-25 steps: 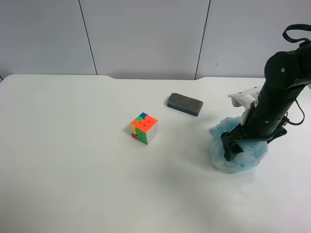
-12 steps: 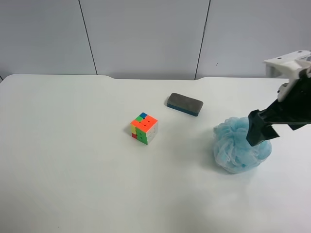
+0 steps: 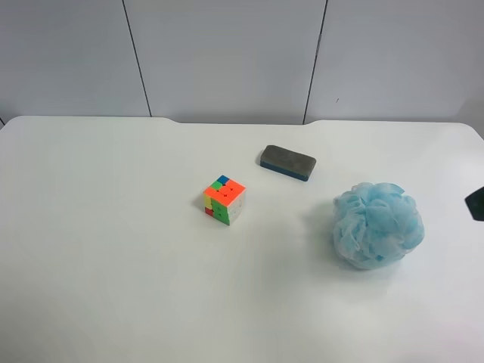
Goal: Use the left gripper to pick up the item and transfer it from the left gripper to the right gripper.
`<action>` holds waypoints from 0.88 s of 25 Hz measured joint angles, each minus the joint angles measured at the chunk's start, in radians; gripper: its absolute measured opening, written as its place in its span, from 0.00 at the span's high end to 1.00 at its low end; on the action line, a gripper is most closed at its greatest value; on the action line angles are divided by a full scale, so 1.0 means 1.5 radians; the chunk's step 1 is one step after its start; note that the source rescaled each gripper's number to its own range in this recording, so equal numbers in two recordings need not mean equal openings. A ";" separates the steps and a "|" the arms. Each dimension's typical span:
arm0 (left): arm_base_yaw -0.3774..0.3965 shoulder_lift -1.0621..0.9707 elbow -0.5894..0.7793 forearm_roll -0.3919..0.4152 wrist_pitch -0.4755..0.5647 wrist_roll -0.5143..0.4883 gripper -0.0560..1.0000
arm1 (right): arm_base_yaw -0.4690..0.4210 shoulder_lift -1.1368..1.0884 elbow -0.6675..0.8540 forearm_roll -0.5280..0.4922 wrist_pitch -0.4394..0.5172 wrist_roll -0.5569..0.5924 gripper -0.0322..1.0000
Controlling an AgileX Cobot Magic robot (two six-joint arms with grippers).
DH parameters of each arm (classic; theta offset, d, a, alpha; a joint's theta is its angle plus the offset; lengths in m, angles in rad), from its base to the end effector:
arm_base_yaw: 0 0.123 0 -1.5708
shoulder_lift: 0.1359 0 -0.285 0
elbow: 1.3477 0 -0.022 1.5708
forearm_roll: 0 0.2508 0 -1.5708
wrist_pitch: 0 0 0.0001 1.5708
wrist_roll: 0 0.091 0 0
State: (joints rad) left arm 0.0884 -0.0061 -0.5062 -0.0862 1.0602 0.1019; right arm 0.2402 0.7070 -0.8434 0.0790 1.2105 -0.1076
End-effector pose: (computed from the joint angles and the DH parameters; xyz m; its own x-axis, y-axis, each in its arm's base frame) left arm -0.0060 -0.0074 0.2793 -0.4419 0.0206 -0.8968 0.0054 0.9998 0.0202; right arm 0.0956 0.0303 0.3371 -0.7852 -0.2741 -0.5553 -0.3404 0.9401 0.0174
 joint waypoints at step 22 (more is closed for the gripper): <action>0.000 0.000 0.000 -0.001 0.000 0.000 0.00 | 0.000 -0.447 0.227 0.012 -0.078 0.008 0.00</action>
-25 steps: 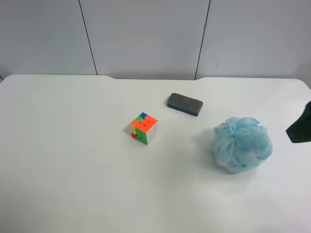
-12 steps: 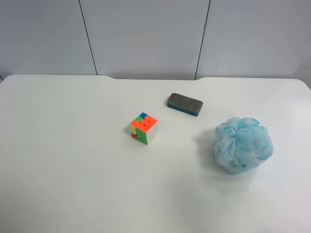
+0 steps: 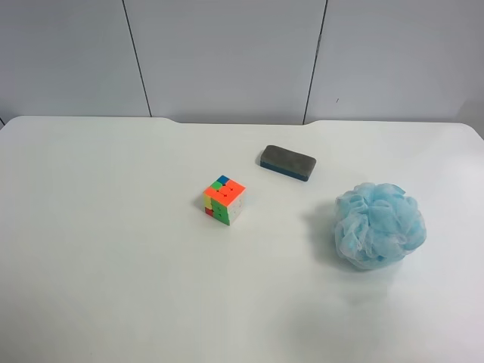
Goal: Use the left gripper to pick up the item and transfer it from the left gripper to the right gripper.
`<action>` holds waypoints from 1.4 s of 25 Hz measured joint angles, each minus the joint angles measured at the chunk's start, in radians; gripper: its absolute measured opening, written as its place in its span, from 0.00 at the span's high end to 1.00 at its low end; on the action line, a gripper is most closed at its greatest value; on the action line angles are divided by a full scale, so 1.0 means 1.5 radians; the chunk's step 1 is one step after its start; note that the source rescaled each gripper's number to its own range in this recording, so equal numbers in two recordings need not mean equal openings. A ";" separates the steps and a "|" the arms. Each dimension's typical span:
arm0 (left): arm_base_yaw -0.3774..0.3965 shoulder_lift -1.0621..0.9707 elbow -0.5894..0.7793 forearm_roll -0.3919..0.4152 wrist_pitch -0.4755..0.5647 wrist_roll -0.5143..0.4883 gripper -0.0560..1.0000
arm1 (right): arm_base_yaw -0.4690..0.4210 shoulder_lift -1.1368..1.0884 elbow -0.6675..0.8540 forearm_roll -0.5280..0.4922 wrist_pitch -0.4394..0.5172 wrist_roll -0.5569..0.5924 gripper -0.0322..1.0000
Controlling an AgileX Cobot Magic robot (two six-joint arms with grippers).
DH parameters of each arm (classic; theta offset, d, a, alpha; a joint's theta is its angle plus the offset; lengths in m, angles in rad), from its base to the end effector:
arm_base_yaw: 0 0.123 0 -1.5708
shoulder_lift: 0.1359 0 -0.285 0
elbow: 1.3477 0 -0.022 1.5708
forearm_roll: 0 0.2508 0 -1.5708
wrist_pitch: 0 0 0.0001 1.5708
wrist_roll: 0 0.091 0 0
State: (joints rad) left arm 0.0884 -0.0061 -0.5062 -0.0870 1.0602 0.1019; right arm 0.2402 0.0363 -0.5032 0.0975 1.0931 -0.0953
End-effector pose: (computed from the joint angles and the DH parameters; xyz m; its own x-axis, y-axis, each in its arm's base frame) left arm -0.0060 -0.0075 0.2793 -0.4418 0.0202 -0.8969 0.0059 0.9998 0.0196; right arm -0.0031 0.0073 0.2760 -0.4807 -0.1694 -0.8604 -0.3338 0.9427 0.0009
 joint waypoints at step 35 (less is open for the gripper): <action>0.000 0.000 0.000 0.000 0.000 0.001 0.00 | -0.174 -0.026 0.001 -0.003 -0.011 0.001 0.00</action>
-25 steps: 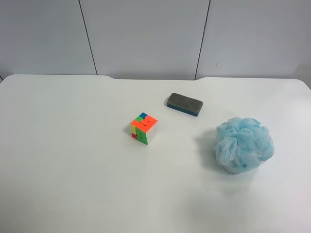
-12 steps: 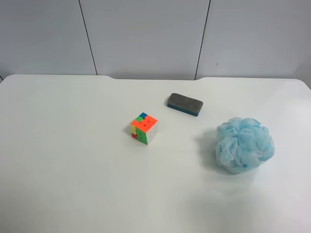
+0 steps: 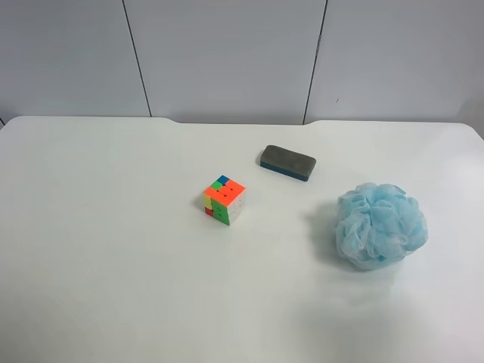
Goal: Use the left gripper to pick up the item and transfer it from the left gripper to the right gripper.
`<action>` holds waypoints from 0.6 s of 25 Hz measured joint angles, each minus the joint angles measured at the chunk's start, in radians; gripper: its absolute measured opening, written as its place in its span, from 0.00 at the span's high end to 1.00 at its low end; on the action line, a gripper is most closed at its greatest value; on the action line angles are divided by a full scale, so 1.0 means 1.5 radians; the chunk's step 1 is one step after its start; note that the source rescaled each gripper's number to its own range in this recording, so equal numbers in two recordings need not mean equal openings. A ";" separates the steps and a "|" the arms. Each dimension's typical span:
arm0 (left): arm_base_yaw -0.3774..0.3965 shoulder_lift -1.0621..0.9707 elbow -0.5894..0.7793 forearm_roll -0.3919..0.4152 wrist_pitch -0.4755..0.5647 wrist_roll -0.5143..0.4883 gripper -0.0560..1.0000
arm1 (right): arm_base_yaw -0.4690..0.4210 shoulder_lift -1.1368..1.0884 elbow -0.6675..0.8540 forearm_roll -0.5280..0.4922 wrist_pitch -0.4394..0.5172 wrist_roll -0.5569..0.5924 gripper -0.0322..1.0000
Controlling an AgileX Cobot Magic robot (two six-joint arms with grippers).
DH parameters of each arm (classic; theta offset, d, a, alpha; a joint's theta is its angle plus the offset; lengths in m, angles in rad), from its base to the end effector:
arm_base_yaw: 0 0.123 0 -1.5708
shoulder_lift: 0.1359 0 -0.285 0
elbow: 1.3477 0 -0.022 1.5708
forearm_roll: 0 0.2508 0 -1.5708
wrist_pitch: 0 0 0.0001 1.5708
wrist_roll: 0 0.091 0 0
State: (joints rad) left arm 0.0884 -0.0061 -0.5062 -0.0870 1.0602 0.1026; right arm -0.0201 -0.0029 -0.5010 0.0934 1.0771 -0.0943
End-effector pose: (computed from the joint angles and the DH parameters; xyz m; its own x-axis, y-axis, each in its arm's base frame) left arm -0.0060 -0.0075 0.2793 -0.4418 0.0209 -0.8969 0.0062 0.9998 0.0202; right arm -0.0061 0.0076 0.2765 -0.4622 -0.0405 -0.8859 -0.0758 0.9971 -0.0060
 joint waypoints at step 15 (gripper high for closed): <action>0.000 0.000 0.000 0.000 -0.001 0.000 0.00 | 0.000 0.000 0.000 0.000 0.000 0.000 0.00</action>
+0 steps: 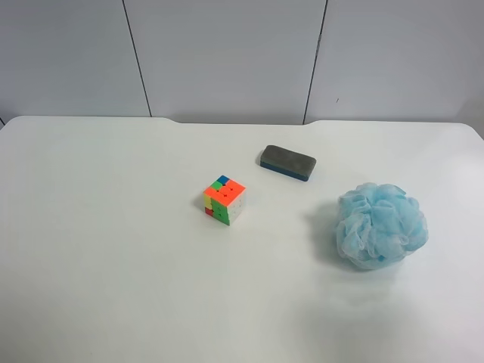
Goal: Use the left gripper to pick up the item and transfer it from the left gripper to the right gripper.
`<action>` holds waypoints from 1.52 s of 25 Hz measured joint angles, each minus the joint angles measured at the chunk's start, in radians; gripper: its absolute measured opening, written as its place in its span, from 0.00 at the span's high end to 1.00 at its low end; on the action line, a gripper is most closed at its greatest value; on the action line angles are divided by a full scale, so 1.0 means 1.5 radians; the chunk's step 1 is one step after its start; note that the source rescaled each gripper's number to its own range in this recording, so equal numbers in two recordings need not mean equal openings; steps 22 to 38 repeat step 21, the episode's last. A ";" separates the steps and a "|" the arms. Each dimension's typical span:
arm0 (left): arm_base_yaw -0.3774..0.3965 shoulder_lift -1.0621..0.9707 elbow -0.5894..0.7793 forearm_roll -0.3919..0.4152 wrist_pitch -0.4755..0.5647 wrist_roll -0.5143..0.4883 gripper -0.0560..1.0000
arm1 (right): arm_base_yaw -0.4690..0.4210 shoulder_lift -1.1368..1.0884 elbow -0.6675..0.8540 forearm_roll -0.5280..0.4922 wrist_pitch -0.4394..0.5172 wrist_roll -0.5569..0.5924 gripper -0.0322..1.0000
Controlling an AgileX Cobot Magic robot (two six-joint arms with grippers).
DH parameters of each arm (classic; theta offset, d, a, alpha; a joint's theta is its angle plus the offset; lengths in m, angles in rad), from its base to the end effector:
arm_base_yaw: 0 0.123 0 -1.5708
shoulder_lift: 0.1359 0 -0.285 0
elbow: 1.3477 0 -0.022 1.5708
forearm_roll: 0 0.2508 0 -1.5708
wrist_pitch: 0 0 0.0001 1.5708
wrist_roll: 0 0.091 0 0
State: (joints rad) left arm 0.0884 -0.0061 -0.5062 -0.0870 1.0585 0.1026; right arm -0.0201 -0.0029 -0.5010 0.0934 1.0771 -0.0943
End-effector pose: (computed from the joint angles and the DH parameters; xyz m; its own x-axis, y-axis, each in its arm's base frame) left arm -0.0059 -0.0075 0.2794 -0.4403 0.0209 -0.8976 0.0060 0.9998 0.0203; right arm -0.0061 0.0076 0.2765 -0.4622 -0.0405 -0.8859 -0.0758 0.9971 -0.0060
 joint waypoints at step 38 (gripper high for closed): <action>0.000 0.000 0.000 0.000 0.000 0.000 0.00 | 0.000 0.000 0.000 0.000 0.000 0.000 0.00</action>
